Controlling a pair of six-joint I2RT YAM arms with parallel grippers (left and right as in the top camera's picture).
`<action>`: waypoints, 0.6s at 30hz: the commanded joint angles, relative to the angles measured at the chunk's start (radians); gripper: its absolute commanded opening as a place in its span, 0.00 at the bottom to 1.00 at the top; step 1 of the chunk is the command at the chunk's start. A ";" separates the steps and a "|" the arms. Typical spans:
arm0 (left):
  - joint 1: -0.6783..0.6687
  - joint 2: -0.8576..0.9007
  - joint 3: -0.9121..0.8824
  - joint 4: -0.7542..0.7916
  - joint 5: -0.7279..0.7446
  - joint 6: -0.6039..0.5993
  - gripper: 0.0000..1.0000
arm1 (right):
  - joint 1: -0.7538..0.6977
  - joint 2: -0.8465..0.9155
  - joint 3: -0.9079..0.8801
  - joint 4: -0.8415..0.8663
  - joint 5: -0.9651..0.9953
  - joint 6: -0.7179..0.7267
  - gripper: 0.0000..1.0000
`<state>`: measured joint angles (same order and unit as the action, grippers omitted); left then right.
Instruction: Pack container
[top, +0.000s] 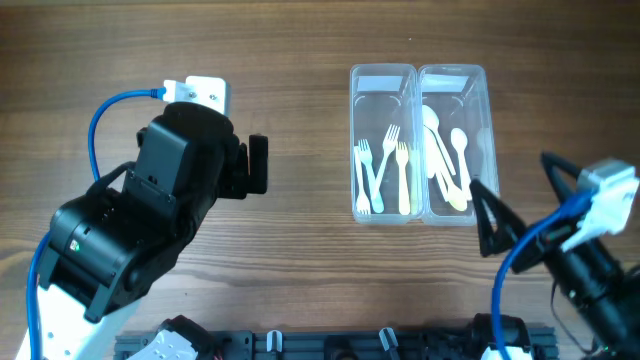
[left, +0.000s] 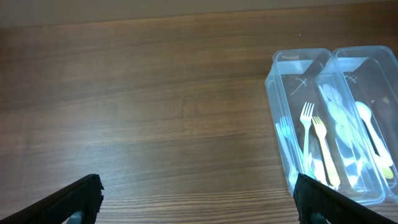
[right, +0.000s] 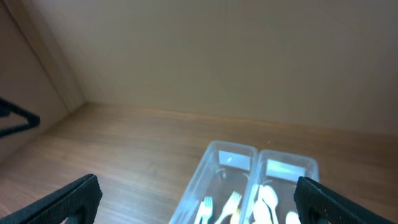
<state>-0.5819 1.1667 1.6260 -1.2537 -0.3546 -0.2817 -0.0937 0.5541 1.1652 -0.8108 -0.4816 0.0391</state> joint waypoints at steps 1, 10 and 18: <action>0.002 0.001 0.006 0.003 -0.017 0.016 1.00 | 0.020 -0.074 -0.150 0.062 0.157 0.050 1.00; 0.002 0.001 0.006 0.003 -0.017 0.016 1.00 | 0.021 -0.280 -0.587 0.327 0.174 0.019 1.00; 0.002 0.001 0.006 0.003 -0.017 0.016 1.00 | 0.042 -0.409 -0.832 0.377 0.167 -0.230 1.00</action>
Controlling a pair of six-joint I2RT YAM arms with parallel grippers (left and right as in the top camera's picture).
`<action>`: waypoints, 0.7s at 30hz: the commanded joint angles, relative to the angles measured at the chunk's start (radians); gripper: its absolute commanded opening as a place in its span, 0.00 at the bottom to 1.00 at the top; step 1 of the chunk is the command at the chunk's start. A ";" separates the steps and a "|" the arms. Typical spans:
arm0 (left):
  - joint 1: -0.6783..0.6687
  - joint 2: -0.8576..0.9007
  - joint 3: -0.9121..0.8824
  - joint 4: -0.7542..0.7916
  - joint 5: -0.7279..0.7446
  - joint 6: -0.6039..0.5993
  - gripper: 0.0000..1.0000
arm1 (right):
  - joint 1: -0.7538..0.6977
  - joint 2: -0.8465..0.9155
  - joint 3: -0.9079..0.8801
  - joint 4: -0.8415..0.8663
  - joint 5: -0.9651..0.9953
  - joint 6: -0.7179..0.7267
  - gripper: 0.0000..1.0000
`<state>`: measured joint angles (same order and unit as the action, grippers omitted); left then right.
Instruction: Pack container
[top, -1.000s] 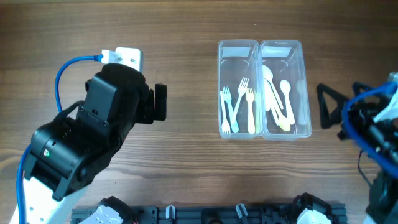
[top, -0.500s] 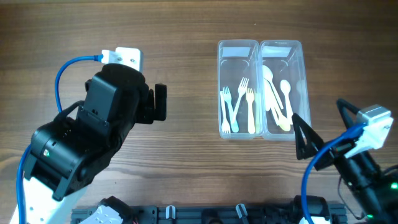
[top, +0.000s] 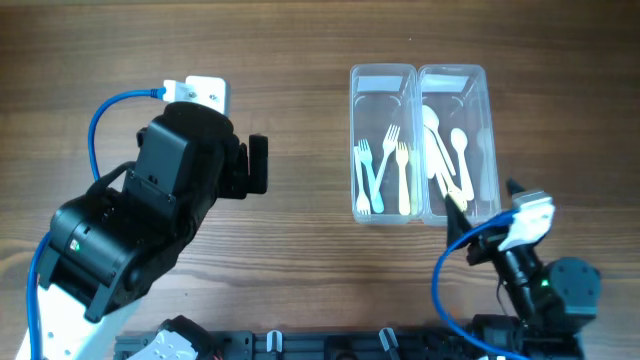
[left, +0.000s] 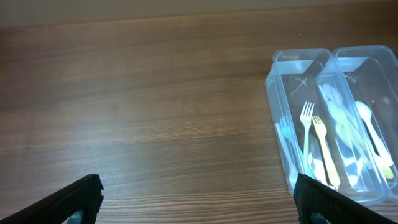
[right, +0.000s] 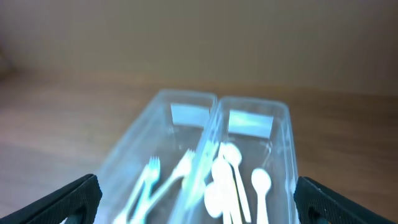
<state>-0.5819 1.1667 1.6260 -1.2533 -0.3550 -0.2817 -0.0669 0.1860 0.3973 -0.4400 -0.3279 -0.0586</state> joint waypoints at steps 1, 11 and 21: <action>0.002 0.001 0.006 0.003 -0.017 0.016 1.00 | 0.016 -0.050 -0.083 0.006 0.013 -0.151 1.00; 0.002 0.001 0.006 0.003 -0.017 0.016 1.00 | 0.016 -0.148 -0.224 0.007 0.022 -0.204 1.00; 0.002 0.001 0.006 0.003 -0.017 0.016 1.00 | 0.016 -0.182 -0.259 0.028 0.021 -0.203 1.00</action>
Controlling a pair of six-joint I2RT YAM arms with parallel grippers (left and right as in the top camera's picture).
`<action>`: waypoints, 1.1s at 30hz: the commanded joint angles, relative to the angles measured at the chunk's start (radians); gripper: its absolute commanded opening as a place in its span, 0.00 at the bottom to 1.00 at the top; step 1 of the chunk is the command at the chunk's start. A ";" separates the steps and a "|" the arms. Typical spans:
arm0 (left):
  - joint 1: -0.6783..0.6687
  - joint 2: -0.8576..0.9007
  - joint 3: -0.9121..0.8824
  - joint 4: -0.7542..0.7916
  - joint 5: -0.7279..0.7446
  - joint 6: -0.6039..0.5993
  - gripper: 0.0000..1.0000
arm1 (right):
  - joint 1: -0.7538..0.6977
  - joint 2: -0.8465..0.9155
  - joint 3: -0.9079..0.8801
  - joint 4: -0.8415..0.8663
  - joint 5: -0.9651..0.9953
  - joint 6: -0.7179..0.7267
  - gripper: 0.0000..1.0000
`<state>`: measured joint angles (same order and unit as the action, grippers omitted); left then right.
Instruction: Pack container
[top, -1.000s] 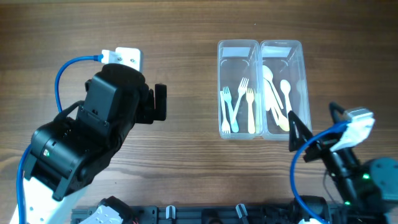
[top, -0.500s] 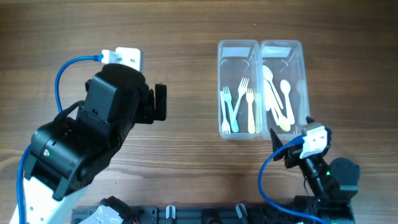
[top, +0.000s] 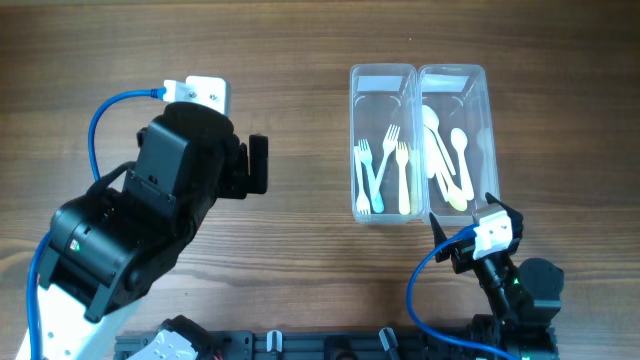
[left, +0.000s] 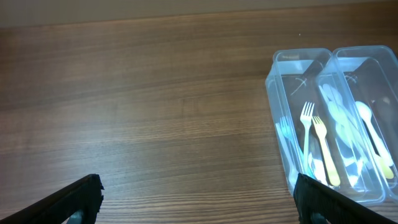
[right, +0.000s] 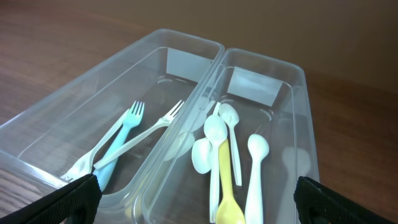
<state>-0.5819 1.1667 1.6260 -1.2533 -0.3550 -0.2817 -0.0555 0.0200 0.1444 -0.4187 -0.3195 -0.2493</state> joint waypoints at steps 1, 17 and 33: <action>0.002 0.001 0.006 0.003 -0.017 0.016 1.00 | 0.005 -0.016 -0.006 0.006 0.013 -0.013 1.00; 0.002 0.001 0.006 0.003 -0.017 0.016 1.00 | 0.005 -0.015 -0.006 0.006 0.013 -0.013 1.00; 0.219 -0.123 -0.051 0.138 0.091 -0.019 1.00 | 0.005 -0.015 -0.006 0.006 0.013 -0.013 1.00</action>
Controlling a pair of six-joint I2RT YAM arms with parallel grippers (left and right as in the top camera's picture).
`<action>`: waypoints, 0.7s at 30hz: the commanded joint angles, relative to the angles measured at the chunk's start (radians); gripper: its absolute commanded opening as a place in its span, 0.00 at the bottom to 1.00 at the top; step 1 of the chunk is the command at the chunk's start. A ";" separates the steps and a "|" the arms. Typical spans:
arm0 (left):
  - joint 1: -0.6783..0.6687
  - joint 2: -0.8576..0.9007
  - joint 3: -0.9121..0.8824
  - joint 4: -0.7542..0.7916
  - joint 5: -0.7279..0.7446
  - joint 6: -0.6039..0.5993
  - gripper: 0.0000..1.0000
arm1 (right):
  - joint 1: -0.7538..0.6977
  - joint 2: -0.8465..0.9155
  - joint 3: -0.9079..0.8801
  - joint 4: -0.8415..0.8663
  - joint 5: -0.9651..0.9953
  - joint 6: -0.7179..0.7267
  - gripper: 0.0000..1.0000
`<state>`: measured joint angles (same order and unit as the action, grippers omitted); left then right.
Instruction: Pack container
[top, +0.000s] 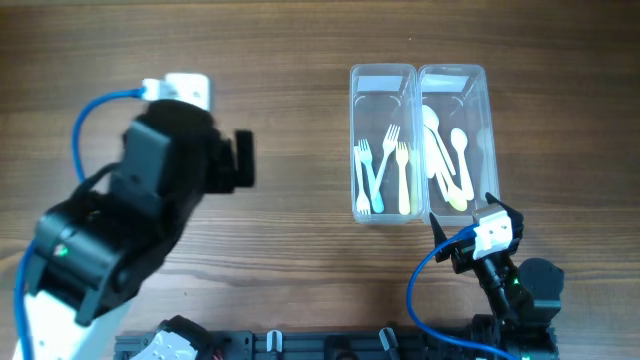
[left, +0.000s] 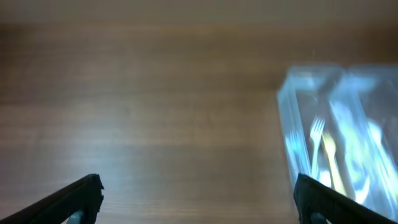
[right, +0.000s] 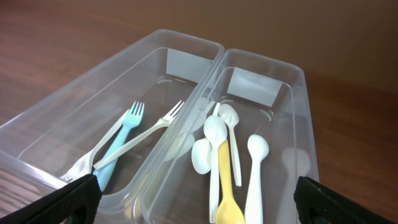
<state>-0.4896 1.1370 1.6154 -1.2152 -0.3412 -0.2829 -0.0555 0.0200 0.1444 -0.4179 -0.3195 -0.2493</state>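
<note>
Two clear plastic containers stand side by side. The left container (top: 382, 80) holds several forks (right: 118, 149), white, pale blue and yellow. The right container (top: 455, 80) holds several spoons (right: 219, 158), white and one yellow. My right gripper (right: 198, 208) is open just in front of the containers' near ends, with nothing between its fingers (right: 68, 202). My left gripper (top: 243, 160) is open over bare wood, well left of the containers. The left wrist view is blurred, with the containers (left: 336, 143) at its right.
The wooden table (top: 300, 60) spreads around the containers. The left arm's bulk (top: 110, 240) covers the front left. The right arm's base and blue cable (top: 500, 290) sit at the front right edge.
My left arm has shifted a little to the left and back, and its wrist view is now blurred. The right gripper and the containers are where they were.
First my right gripper stood raised to the right of the containers, its camera facing the wall. Then it was lower, near their front end, then close in front of them looking in, where it stays. The left arm held still until now.
</note>
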 joint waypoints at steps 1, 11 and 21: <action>0.176 -0.119 -0.065 0.149 0.123 -0.018 1.00 | 0.005 -0.015 -0.006 0.005 0.013 -0.013 1.00; 0.403 -0.458 -0.557 0.557 0.240 -0.016 1.00 | 0.005 -0.015 -0.006 0.005 0.013 -0.013 1.00; 0.403 -0.835 -1.107 0.789 0.263 -0.048 1.00 | 0.005 -0.015 -0.006 0.005 0.013 -0.013 1.00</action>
<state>-0.0948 0.4107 0.6422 -0.4648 -0.1055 -0.3008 -0.0555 0.0193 0.1413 -0.4175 -0.3161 -0.2523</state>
